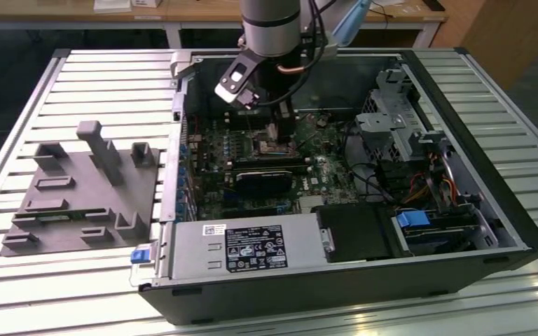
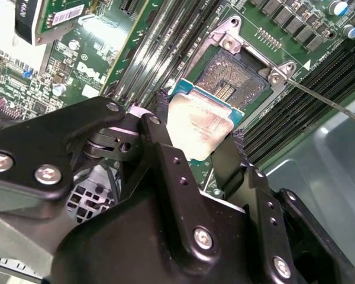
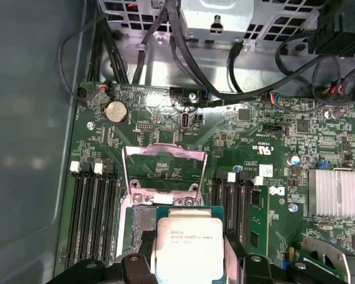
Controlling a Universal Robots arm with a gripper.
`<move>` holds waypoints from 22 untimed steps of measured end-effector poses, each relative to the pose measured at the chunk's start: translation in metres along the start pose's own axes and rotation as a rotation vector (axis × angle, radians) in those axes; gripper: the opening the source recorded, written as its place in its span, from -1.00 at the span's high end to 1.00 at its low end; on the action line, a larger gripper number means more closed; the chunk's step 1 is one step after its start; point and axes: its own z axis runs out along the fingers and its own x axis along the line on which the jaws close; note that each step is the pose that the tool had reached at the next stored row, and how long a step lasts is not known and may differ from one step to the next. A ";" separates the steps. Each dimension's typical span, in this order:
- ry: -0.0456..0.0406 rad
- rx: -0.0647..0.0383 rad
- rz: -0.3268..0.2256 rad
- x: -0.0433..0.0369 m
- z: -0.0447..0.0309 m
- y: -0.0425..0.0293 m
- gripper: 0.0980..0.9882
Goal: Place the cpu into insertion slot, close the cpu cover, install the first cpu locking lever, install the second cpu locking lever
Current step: 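Place the cpu into insertion slot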
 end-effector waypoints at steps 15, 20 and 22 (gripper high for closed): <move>-0.0064 0.001 0.043 0.0052 0.0138 -0.0042 0.01; 0.0020 0.001 0.045 0.0070 0.0173 -0.0054 0.01; 0.0038 0.000 0.045 0.0072 0.0188 -0.0065 0.01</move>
